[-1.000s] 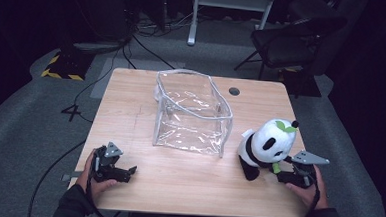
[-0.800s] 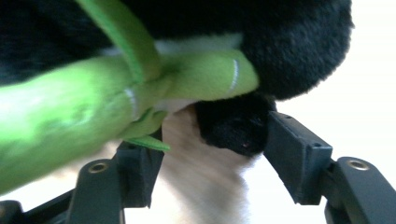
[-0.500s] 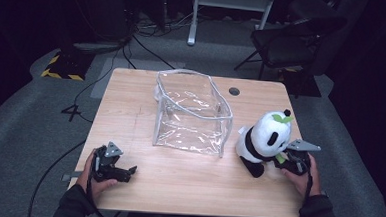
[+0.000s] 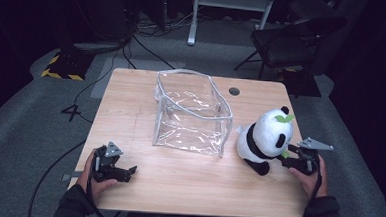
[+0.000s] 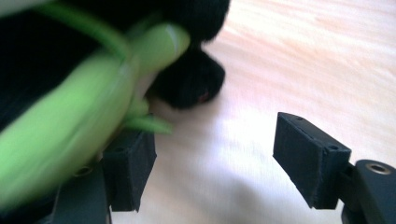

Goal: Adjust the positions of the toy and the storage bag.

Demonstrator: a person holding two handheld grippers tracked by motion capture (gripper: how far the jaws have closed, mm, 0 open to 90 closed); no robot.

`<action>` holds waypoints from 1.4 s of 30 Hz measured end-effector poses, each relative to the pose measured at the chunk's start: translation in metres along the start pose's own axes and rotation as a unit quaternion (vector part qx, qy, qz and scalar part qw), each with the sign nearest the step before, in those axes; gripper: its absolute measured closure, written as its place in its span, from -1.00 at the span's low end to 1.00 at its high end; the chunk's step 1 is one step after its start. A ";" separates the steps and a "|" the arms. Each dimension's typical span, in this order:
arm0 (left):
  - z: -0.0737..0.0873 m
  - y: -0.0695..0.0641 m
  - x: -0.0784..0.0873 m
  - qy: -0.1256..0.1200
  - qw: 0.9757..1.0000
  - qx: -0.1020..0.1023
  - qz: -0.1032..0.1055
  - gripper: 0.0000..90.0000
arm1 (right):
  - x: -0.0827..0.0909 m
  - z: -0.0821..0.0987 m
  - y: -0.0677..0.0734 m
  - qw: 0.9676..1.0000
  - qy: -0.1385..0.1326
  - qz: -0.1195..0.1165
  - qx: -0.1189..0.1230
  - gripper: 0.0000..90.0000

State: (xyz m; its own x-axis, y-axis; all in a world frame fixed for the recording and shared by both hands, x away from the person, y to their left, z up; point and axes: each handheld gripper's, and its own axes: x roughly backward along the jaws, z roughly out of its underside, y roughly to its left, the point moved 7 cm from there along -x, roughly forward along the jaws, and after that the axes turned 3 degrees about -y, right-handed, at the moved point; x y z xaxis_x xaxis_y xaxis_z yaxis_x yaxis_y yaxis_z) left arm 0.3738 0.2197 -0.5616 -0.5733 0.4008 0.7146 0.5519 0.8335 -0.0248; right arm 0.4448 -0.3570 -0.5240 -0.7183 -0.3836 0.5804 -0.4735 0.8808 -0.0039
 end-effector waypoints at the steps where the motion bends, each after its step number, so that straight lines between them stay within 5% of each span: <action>1: 0.000 0.000 0.000 0.000 1.000 0.000 0.000 -0.99 | 0.004 0.005 0.001 1.000 0.000 -0.001 -0.002 -0.31; 5: 0.000 0.000 0.000 0.000 1.000 0.000 0.000 -0.99 | 0.015 0.019 0.013 1.000 0.010 -0.012 0.014 -0.34; 11: 0.000 0.000 0.000 0.000 1.000 0.000 0.000 -0.99 | 0.032 0.021 0.042 0.998 -0.015 -0.047 0.030 -0.30; 20: 0.000 0.000 0.000 0.000 1.000 0.000 0.000 -0.99 | 0.017 0.014 0.080 0.995 -0.014 -0.090 0.048 -0.28; 22: 0.000 0.000 0.000 0.000 1.000 0.000 0.000 -0.99 | 0.012 0.013 0.086 0.995 -0.005 -0.082 0.062 -0.27; 34: 0.000 0.000 0.000 0.000 1.000 0.000 0.000 -0.99 | 0.000 0.017 0.076 0.997 0.014 -0.047 0.062 -0.09; 42: 0.000 0.000 0.000 0.000 1.000 0.000 0.000 -0.99 | 0.005 0.021 0.050 0.999 0.019 -0.007 0.045 -0.15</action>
State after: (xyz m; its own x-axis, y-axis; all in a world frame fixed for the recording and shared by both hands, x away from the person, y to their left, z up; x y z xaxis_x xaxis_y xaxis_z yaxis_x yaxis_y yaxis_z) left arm 0.3738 0.2197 -0.5616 -0.5730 0.4010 0.7148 0.5519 0.8335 -0.0251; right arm 0.4068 -0.3203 -0.5389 -0.6928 -0.3833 0.6108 -0.5278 0.8467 -0.0674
